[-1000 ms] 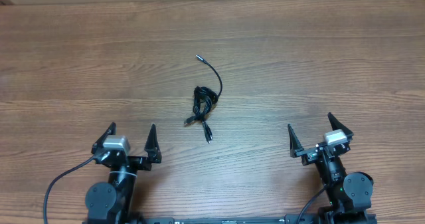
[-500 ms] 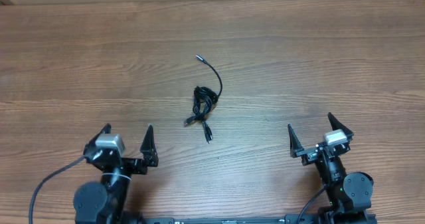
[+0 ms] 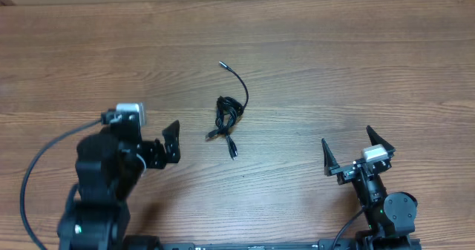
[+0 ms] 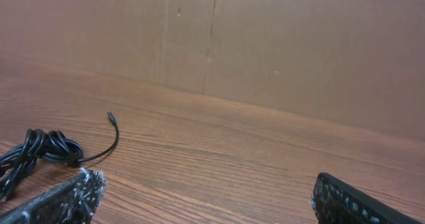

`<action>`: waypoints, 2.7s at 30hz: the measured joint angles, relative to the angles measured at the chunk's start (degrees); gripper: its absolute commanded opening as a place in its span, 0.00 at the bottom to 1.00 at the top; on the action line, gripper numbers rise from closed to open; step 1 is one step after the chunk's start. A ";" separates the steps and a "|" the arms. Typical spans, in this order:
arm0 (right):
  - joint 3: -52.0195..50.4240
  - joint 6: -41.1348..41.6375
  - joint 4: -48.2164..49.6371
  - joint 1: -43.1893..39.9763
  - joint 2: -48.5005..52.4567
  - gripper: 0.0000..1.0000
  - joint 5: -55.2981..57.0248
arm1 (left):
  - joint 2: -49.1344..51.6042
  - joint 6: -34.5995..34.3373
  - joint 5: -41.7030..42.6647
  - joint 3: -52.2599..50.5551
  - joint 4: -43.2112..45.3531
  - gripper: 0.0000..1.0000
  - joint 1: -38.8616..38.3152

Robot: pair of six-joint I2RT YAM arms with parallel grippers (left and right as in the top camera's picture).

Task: Untangle cables
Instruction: 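Move the left gripper forward over the black cable bundle, then lower the left gripper and close it on the cable bundle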

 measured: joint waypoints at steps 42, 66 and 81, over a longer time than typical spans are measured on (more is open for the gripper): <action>0.00 -0.02 0.00 0.00 -0.04 1.00 0.02 | 65.11 2.80 0.85 30.51 -13.27 1.00 -11.43; 0.00 0.00 0.00 0.00 -0.04 1.00 0.00 | 68.17 -10.25 6.93 30.51 -8.26 1.00 -10.95; 0.00 -0.02 -0.02 0.00 -0.04 1.00 0.00 | 68.19 -17.81 12.41 30.51 -2.93 1.00 -6.43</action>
